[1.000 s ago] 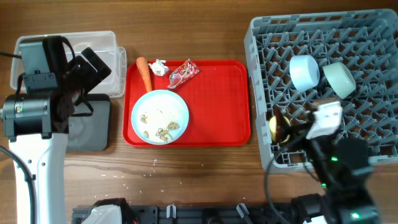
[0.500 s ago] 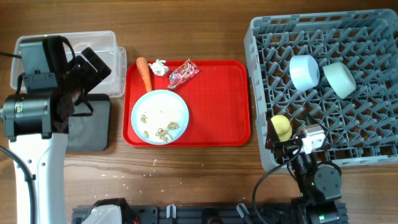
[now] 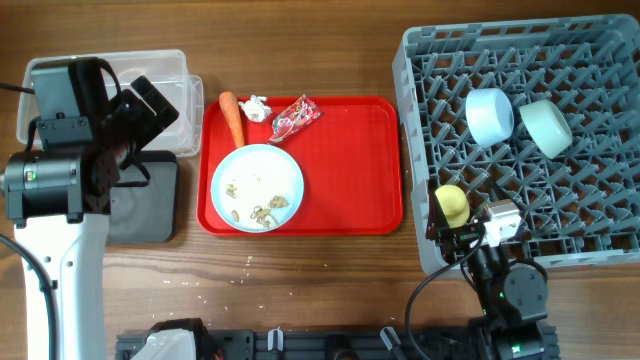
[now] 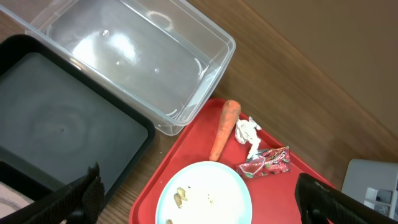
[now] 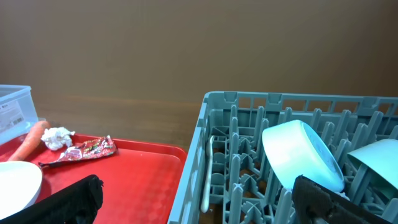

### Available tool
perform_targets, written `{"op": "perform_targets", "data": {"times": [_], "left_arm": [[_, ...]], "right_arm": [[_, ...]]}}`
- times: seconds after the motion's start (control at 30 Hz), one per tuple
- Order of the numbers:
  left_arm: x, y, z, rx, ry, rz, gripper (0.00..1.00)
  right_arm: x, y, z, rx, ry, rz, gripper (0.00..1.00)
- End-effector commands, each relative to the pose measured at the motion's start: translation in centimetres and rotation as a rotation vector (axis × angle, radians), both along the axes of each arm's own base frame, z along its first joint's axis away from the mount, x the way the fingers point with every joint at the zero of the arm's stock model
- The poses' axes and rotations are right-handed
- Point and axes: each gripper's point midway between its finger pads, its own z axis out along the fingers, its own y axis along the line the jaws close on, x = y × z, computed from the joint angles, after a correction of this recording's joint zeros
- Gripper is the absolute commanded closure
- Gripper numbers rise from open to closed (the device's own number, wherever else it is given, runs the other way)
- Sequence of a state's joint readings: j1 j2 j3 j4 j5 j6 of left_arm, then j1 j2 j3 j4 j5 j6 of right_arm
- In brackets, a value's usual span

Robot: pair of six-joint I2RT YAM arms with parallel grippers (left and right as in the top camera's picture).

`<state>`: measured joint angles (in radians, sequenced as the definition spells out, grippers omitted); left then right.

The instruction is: Sort waste into correct bins and load items into the dishwasher rack

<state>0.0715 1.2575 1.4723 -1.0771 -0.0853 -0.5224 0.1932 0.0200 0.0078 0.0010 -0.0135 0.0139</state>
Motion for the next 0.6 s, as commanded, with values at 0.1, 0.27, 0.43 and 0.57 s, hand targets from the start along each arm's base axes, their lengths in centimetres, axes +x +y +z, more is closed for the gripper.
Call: {"op": "perform_targets", "data": {"times": [0.1,0.27,0.43,0.57], "left_arm": [[2.1,-5.8,0.6,-0.246,-0.072,-0.204,0.0],[4.6,-11.1,-5.7,-0.177,0.107,-0.391,0.08],[8.8,-15.3,-14.3,0.036,0.233,-0.442,0.23],[11.6,-15.9,-20.0,0.184,0.267,-0.403,0.22]], "right_arm": [[0.0,-0.3,0.4,0.016,-0.017,-0.017,0.0],[0.0,-0.3,0.4,0.017,-0.016,-0.017,0.0],[0.0,-0.3,0.4,0.017,-0.016,-0.017,0.0],[0.0,-0.3,0.4,0.016,-0.017,-0.017,0.0]]}}
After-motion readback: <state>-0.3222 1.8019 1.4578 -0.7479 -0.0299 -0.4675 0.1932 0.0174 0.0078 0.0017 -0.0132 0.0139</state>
